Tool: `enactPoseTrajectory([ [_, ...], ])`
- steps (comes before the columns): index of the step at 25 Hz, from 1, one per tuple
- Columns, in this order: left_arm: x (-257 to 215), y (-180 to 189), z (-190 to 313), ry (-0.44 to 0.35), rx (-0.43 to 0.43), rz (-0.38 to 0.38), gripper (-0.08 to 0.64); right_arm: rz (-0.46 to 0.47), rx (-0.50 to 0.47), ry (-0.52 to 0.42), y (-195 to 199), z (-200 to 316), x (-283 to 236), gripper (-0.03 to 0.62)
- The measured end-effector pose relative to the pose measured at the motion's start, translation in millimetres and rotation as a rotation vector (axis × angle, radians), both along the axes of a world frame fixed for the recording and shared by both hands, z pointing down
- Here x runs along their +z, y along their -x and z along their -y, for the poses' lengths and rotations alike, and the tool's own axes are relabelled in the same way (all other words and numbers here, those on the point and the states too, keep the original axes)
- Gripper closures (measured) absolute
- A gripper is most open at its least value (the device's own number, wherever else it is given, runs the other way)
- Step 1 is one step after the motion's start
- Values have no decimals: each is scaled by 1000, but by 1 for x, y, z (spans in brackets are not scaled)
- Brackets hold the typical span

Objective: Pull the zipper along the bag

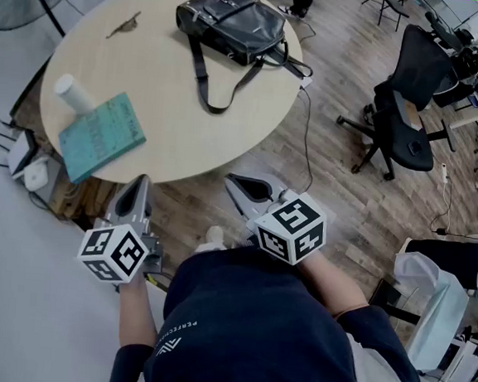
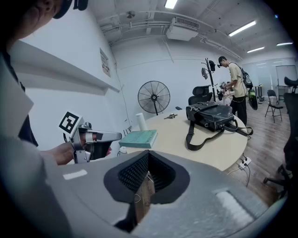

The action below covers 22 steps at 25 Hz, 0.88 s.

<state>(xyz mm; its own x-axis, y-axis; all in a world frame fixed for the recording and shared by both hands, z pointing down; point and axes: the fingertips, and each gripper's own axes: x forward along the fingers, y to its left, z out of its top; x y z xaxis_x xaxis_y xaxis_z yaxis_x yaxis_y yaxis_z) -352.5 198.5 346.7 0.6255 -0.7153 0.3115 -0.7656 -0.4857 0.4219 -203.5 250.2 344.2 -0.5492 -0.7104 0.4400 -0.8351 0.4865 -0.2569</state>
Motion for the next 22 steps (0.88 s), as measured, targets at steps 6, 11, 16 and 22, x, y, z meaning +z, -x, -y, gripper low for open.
enactPoseTrajectory([
  [6, 3, 1, -2, -7, -7, 31, 543, 0, -17, -6, 5, 4, 1, 591],
  [11, 6, 10, -3, 7, -33, 30, 543, 14, -8, -14, 4, 6, 0, 591],
  [16, 12, 11, -3, 19, -27, 46, 543, 45, -35, 4, 9, 5, 5, 591],
  [22, 11, 15, 1, 18, -26, 60, 543, 52, -32, 14, 16, 12, 8, 589],
])
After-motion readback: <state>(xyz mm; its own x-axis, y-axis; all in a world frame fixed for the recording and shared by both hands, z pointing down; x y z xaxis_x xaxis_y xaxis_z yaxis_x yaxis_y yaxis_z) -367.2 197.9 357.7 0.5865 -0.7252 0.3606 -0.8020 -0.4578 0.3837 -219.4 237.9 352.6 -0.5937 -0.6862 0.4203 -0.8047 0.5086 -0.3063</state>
